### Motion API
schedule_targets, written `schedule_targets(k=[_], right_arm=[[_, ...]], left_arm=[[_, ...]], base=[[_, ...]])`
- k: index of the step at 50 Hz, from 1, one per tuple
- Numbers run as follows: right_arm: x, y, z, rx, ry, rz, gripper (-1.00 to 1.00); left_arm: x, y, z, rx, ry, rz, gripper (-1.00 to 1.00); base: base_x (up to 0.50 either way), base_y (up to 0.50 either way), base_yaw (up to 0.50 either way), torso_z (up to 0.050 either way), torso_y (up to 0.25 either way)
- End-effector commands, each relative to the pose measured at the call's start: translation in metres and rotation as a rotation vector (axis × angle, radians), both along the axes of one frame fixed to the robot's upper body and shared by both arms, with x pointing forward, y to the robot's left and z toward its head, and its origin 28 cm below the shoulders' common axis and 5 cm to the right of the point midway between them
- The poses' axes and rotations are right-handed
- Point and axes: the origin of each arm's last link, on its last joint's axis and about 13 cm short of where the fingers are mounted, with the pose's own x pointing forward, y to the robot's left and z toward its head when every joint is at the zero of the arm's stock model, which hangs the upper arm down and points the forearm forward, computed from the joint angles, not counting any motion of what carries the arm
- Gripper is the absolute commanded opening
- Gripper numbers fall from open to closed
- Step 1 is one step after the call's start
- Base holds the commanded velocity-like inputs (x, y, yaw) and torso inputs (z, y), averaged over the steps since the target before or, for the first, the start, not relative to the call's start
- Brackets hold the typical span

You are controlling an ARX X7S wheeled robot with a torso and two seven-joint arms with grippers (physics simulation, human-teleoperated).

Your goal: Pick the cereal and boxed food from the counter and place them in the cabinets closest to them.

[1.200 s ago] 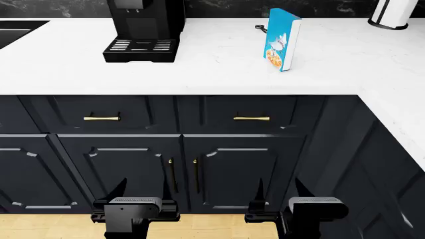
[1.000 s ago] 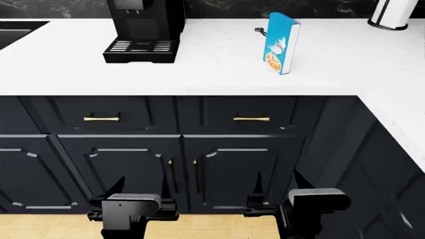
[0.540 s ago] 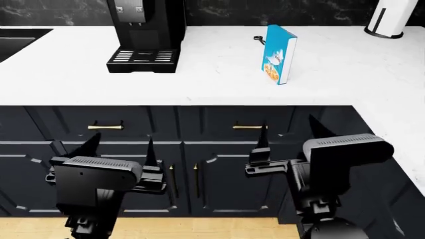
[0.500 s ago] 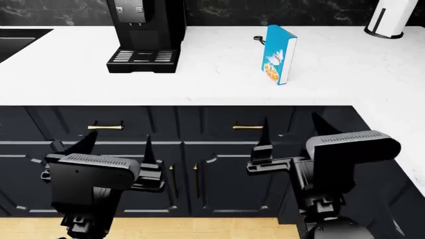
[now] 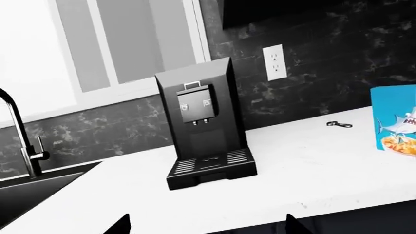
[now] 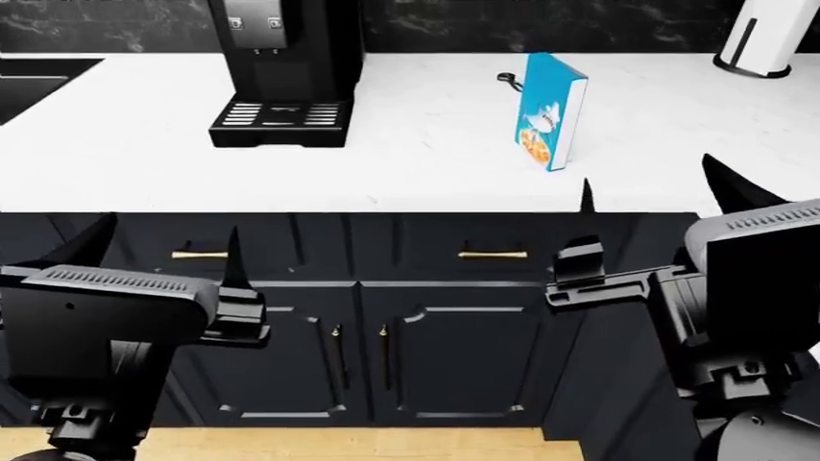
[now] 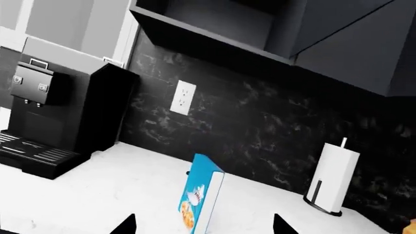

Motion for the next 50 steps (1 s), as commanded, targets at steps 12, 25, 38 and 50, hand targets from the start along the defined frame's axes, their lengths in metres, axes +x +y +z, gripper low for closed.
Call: schedule_targets(k=[12,25,38,50], right_arm=[[-0.014,-0.020,0.026,-0.062,0.009,-0.026,1.00],[-0.010,-0.022,0.031,-0.007,-0.014,-0.027,1.00],[-0.010,-0.023,0.033,0.001,-0.029,-0.017,1.00],[-0.011,-0.022,0.039,0.004,-0.044,-0.017,1.00]], left_arm=[[-0.001,0.012,0.016,0.081,-0.004,0.049,1.00],[0.001,0.012,0.021,0.070,-0.037,0.030,1.00],[0.000,0.011,0.023,0.071,-0.040,0.031,1.00],[-0.037,-0.002,0.040,-0.069,-0.041,-0.364,1.00]], base=[[0.30,0.21,0.00,0.050,0.000],[0.41,0.08,0.00,0.008,0.000],[0.50,0.00,0.00,0.000,0.000],[0.48,-0.04,0.00,0.000,0.001]])
